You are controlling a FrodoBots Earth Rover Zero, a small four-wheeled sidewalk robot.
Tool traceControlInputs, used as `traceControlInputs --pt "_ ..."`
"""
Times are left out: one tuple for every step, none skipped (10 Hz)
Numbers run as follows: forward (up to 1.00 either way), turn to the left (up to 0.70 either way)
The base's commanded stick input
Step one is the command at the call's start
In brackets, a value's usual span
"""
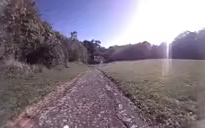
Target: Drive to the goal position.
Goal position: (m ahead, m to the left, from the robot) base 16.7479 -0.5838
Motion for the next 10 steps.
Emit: traceControlInputs --pt "0.05 0.00" --pt "0.05 0.00" --pt "0.05 0.00" --pt "0.04 0.00" --pt "0.01 0.00" --pt "0.05 0.00" --pt "0.05 0.00" --pt "0.05 0.00" --pt "0.05 0.00" --pt "0.05 0.00"
